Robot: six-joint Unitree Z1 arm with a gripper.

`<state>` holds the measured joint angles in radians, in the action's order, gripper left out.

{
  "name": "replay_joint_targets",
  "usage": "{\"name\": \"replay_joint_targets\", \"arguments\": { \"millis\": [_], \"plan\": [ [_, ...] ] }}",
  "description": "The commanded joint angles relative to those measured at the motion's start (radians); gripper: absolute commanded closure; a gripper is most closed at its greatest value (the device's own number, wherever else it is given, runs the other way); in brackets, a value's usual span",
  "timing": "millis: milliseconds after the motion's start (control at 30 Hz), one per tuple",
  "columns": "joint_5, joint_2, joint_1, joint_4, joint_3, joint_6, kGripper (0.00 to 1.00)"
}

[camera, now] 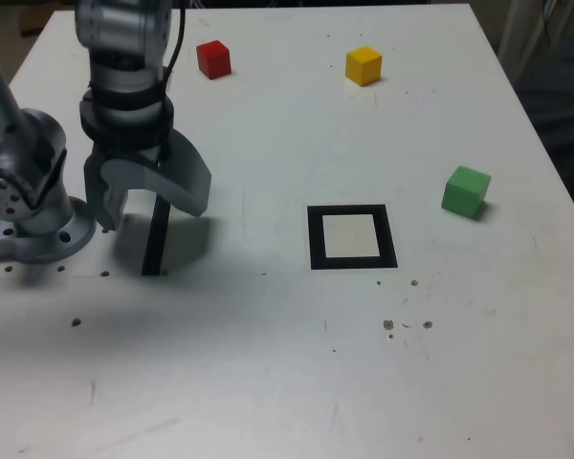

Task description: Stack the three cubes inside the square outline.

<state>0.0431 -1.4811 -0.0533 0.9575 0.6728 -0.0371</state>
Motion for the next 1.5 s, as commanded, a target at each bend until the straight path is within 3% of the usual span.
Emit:
{"name": "replay_joint_targets", "arguments": {
  "millis": [0,567,833,1000,1467],
  "plan": [
    [0.000,-0.004,0.002,-0.003,0.000,0.001,0.00],
    [0.003,0.003,0.002,0.017,0.007,0.002,0.00],
    [0.043,0.030,0.048,0.092,0.035,0.024,0.00],
    [0.074,0.042,0.133,0.134,0.083,0.113,0.00],
    [0.101,0.023,0.496,0.159,0.210,0.387,0.00]
  ]
}}
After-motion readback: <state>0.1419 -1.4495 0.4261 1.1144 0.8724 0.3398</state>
